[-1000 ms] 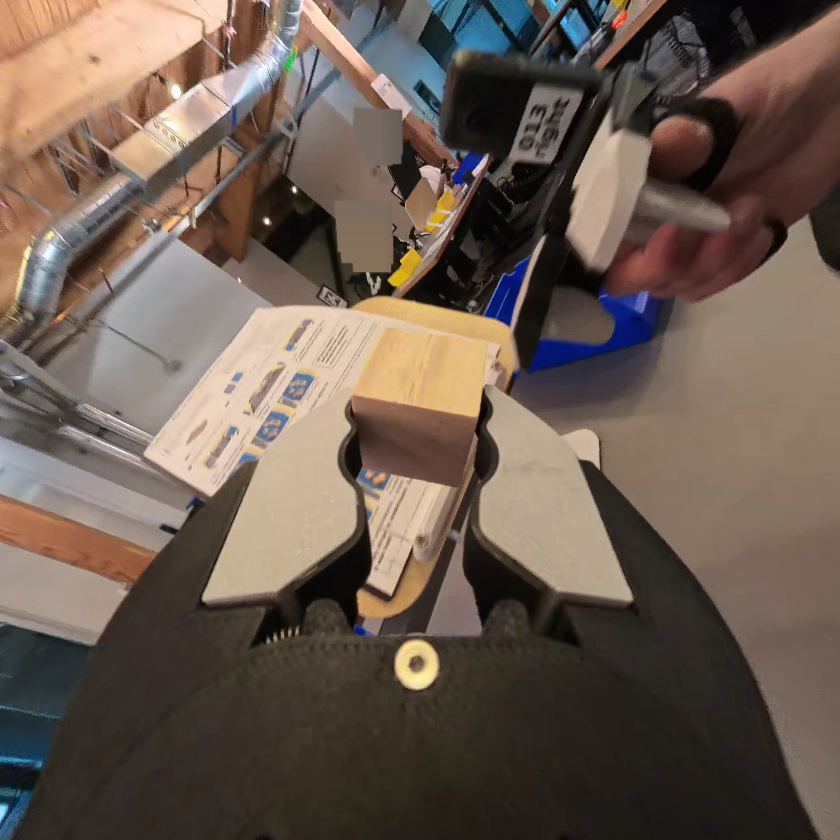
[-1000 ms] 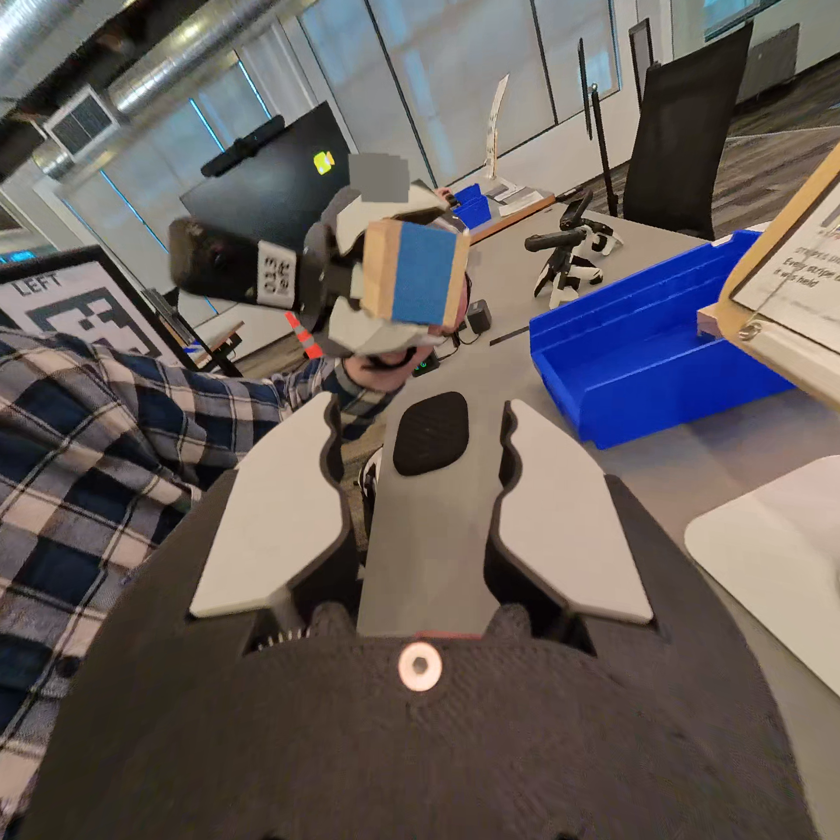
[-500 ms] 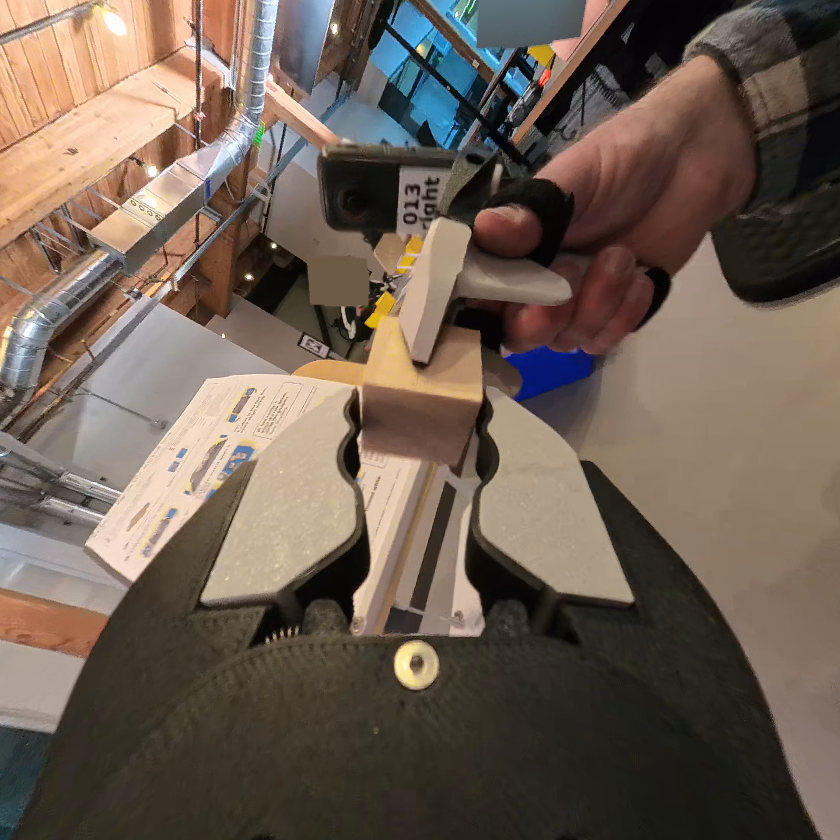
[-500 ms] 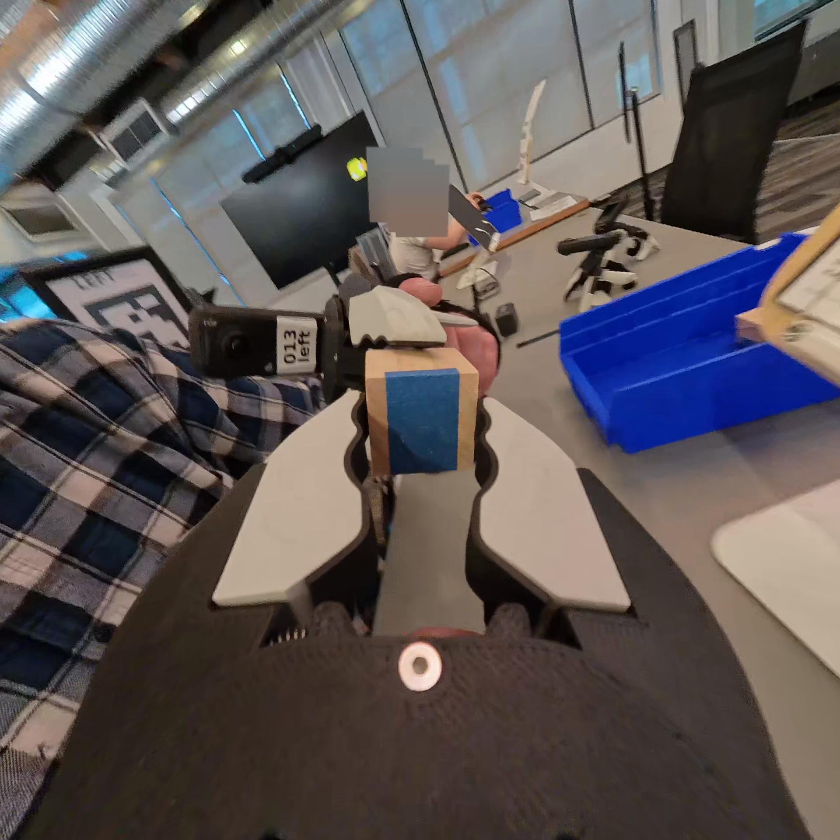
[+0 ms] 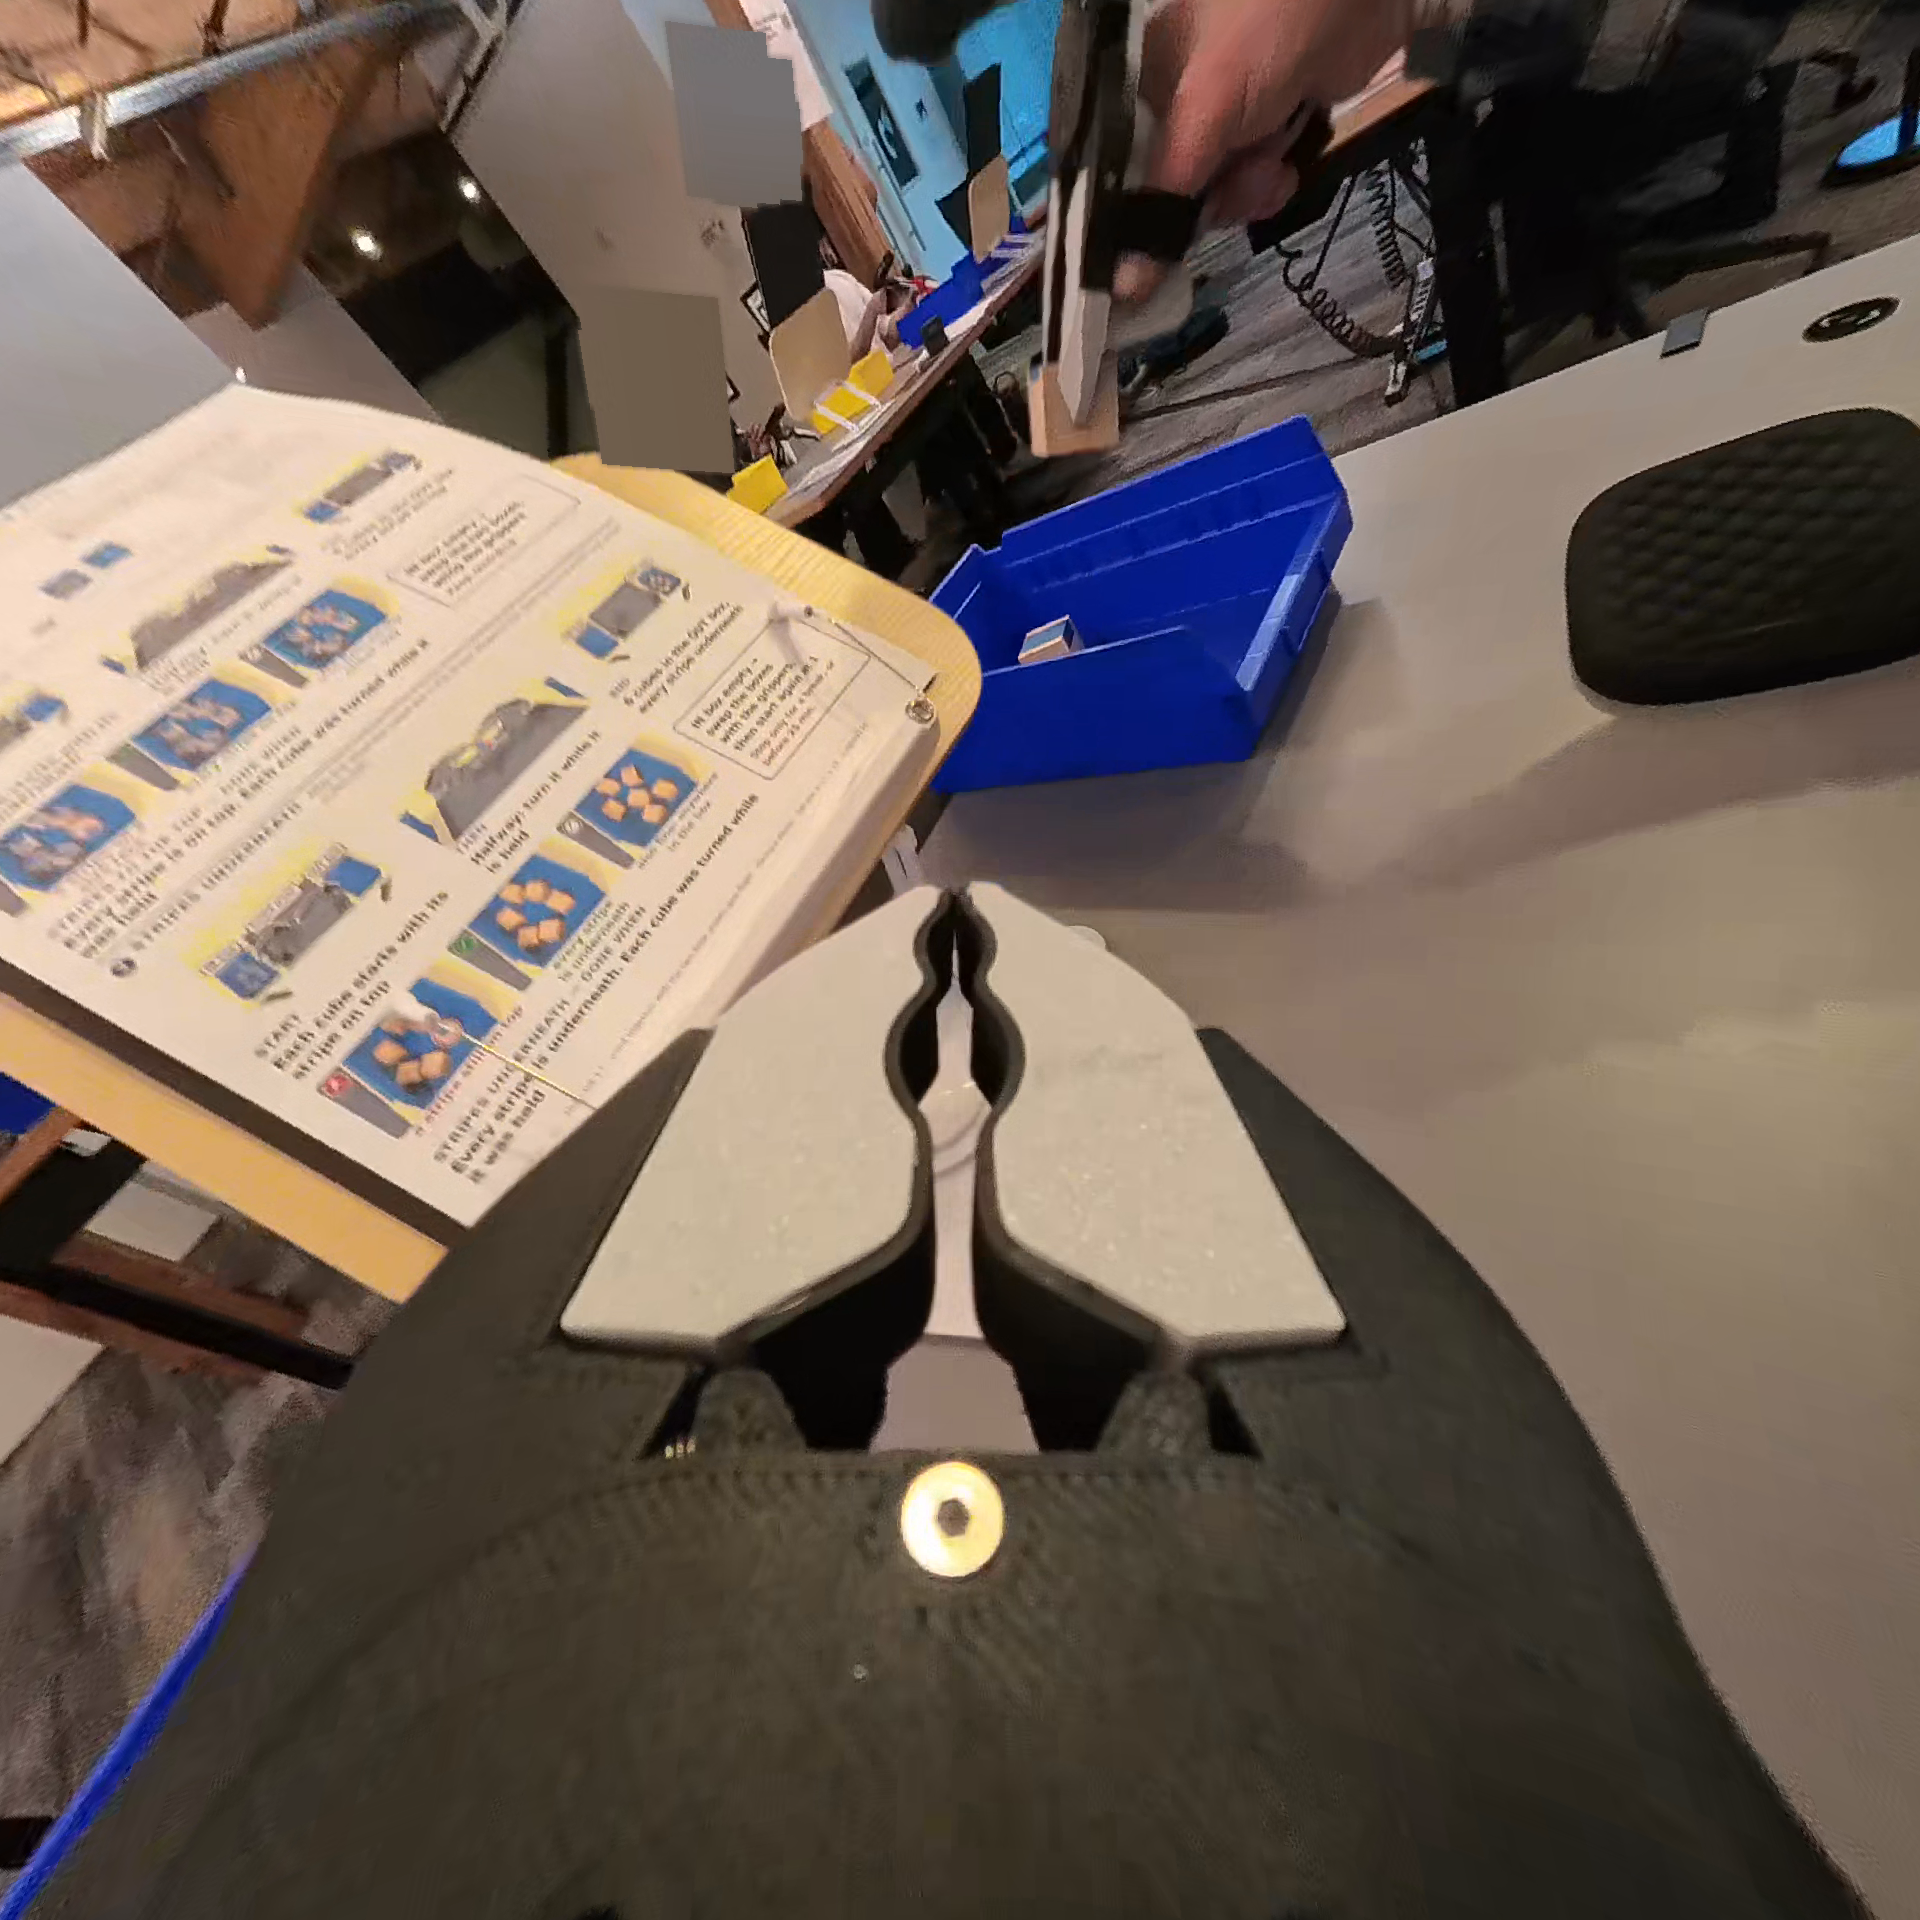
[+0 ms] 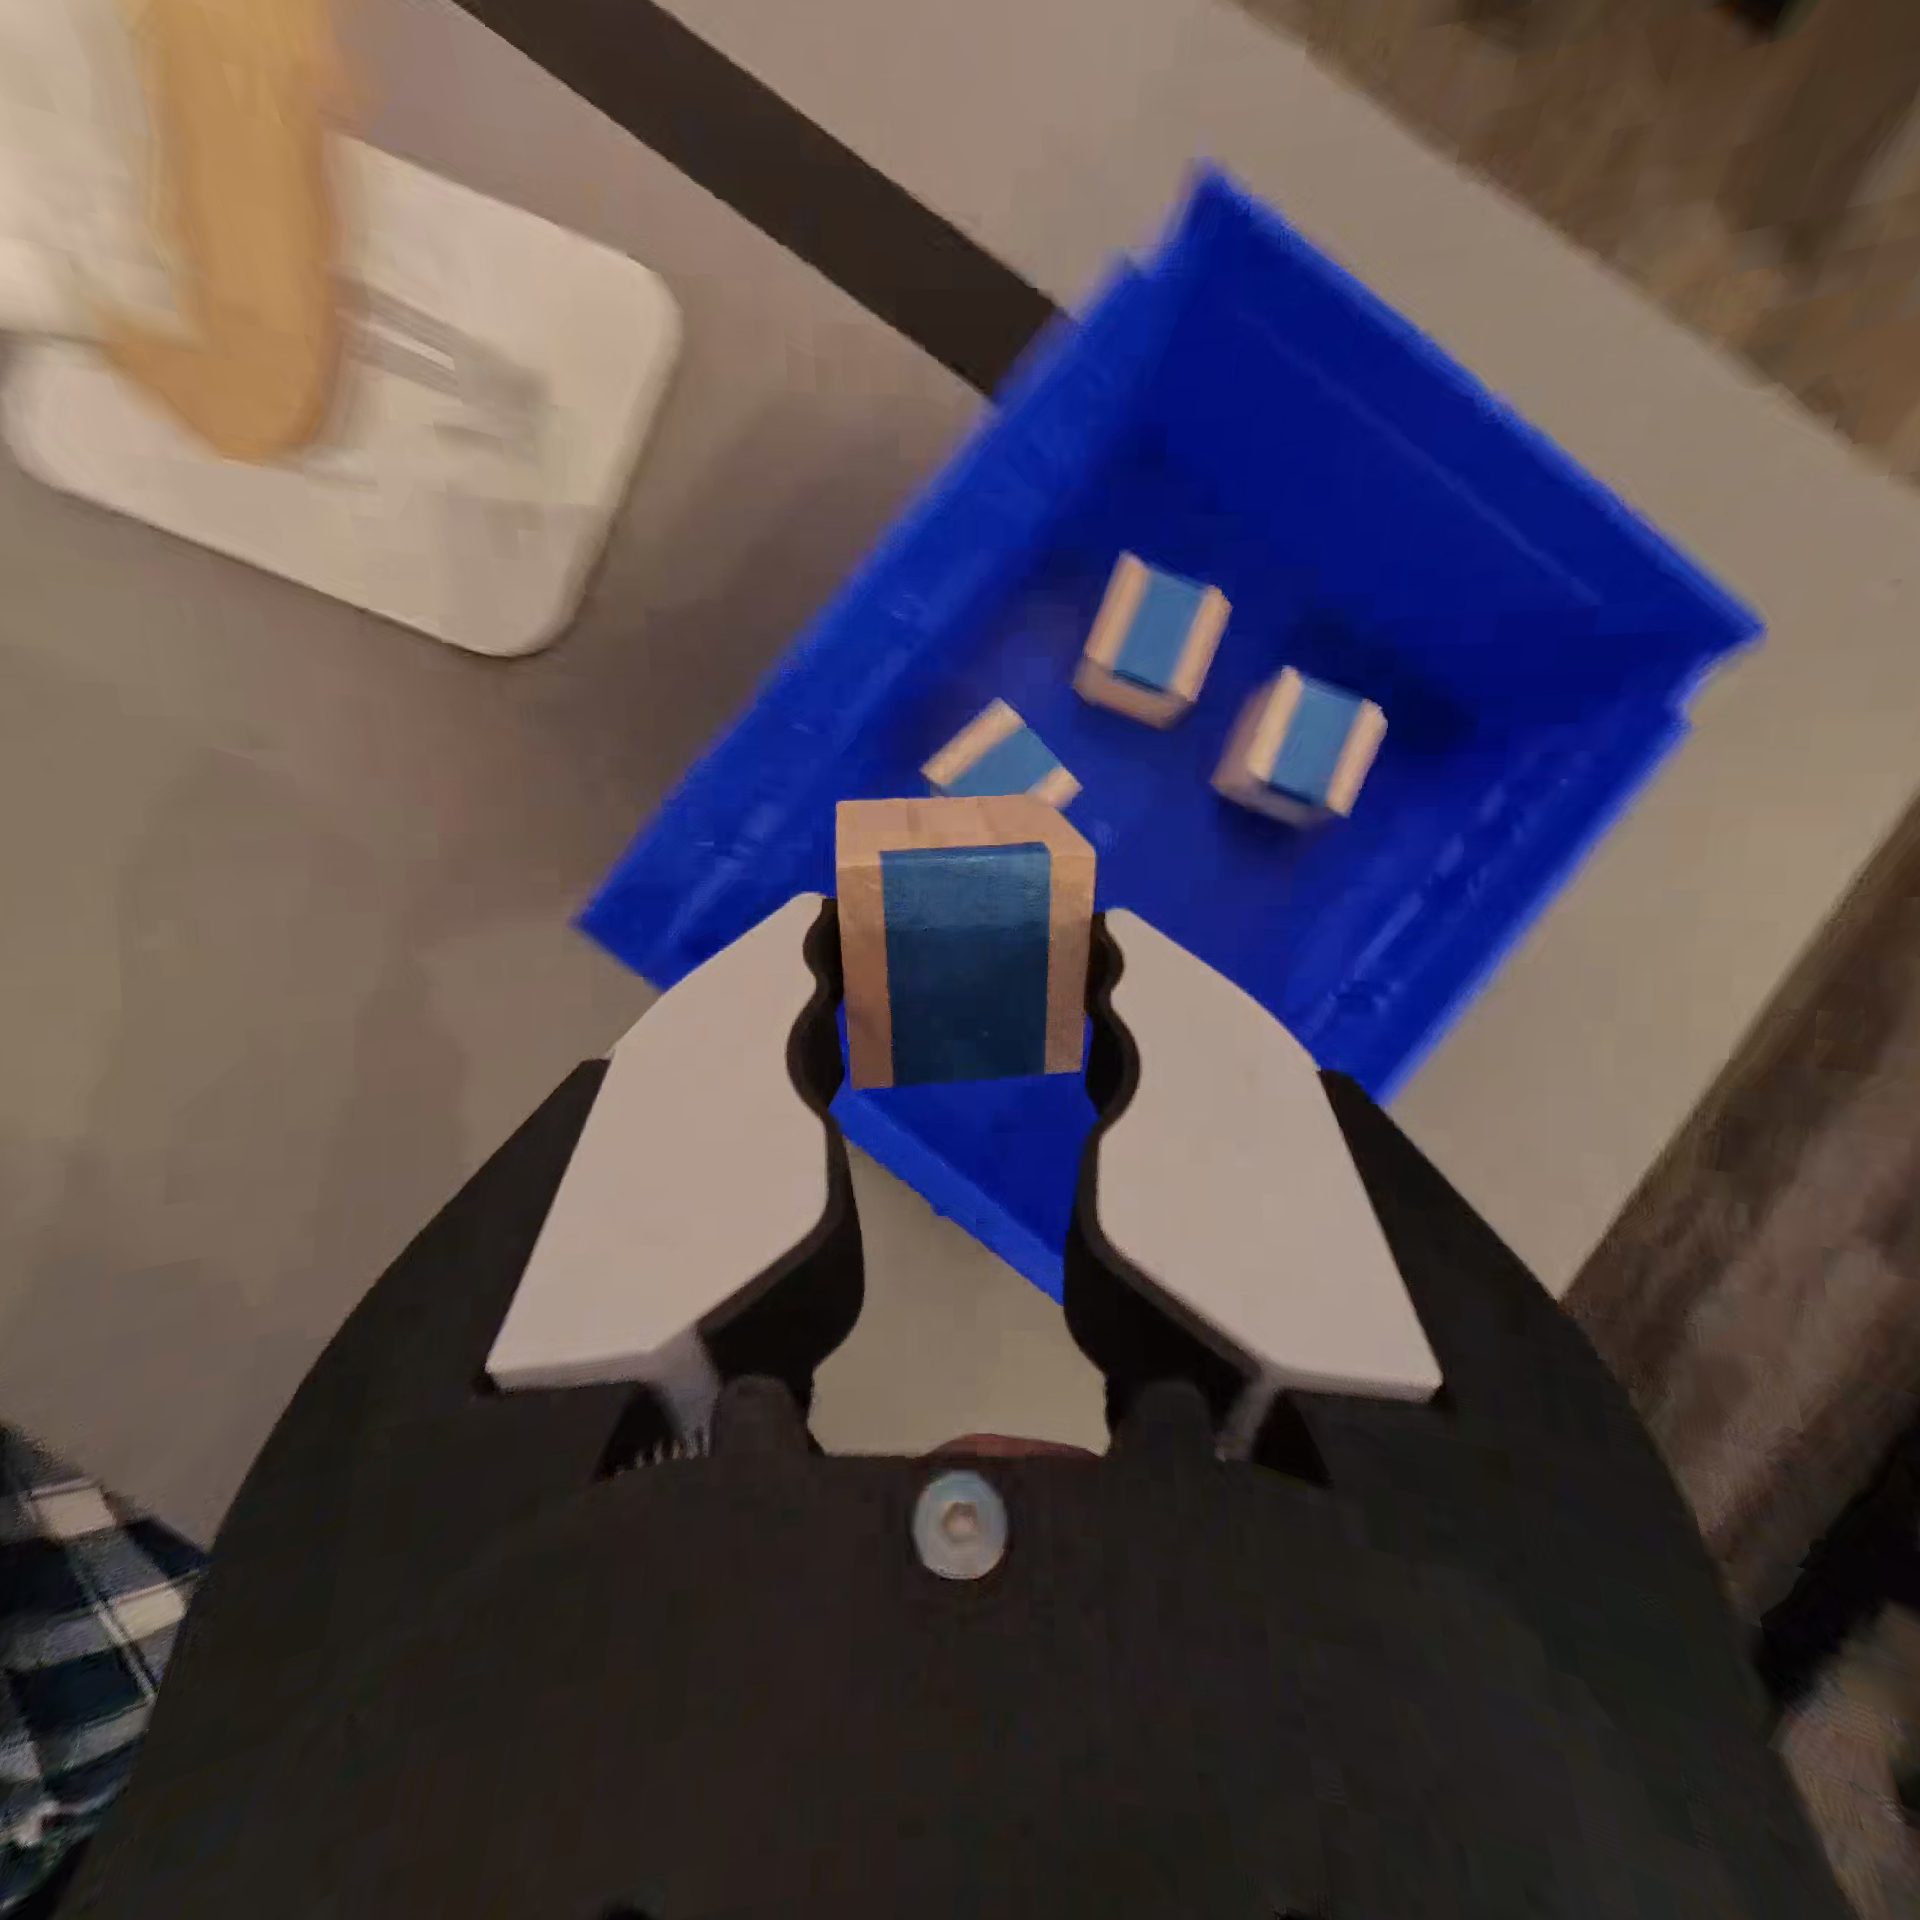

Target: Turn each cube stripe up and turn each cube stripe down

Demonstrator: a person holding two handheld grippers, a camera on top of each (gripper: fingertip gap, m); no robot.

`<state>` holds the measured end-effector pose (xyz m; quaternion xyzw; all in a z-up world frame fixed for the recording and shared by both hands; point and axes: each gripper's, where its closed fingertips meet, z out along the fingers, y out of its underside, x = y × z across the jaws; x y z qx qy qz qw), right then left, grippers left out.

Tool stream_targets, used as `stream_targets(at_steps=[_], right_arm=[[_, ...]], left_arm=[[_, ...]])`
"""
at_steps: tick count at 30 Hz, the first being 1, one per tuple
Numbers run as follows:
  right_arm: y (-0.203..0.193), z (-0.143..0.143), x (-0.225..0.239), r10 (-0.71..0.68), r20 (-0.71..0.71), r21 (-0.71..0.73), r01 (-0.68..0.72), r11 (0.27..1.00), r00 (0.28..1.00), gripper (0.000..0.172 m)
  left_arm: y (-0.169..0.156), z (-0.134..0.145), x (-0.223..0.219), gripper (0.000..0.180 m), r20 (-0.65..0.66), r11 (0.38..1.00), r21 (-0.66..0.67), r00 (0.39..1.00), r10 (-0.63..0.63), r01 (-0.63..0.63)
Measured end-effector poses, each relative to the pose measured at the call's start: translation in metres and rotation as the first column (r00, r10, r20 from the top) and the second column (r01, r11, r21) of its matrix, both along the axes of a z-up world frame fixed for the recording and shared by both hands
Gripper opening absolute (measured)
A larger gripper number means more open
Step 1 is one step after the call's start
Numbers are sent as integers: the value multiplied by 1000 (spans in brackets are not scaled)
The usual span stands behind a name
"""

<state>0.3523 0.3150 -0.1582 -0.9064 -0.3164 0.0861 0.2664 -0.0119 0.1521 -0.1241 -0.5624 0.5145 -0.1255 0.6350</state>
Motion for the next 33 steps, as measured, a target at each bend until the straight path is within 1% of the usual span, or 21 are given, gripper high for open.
stream_targets(at_steps=[3,5,8,12,16,18,20,22,24,26,29,31,33], right_arm=[[19,-51,28,-132,93,-124,143,982,987,45],[30,-79,40,-185,170,-160,212,964,968,45],[40,-115,53,-249,262,-214,308,927,932,45],[46,-146,57,-291,314,-262,377,888,904,45],[48,-165,62,-306,371,-272,417,867,877,45],[47,-172,64,-300,385,-276,419,865,873,54],[45,-173,65,-299,391,-275,420,865,871,63],[47,-162,63,-310,368,-244,413,877,876,66],[51,-141,63,-322,350,-170,397,902,880,68],[49,-114,52,-314,296,-106,358,928,902,65],[35,-80,31,-261,246,-16,273,962,934,62],[20,-64,12,-205,219,26,205,979,954,61],[2,-55,-10,-136,181,44,130,990,974,59]], left_arm=[[4,-9,0,0,-3,1000,-29,1000,12,-12],[5,-14,0,0,-22,999,-40,1000,15,-16],[5,-23,-3,0,-54,998,-64,998,18,-21],[7,-32,-15,0,-70,994,-94,997,41,-48],[9,-40,-27,0,-72,990,-120,995,64,-72],[9,-43,-31,0,-74,989,-128,995,69,-78],[9,-46,-34,0,-86,987,-135,994,74,-85],[9,-49,-37,0,-96,986,-138,992,79,-91],[12,-48,-43,0,-98,985,-136,991,96,-109],[19,-45,-56,8,-105,980,-124,984,141,-154],[39,-36,-88,17,-133,966,-79,963,235,-247],[61,-34,-117,27,-207,946,-56,930,302,-320],[86,-38,-143,39,-267,922,-100,903,337,-373]])
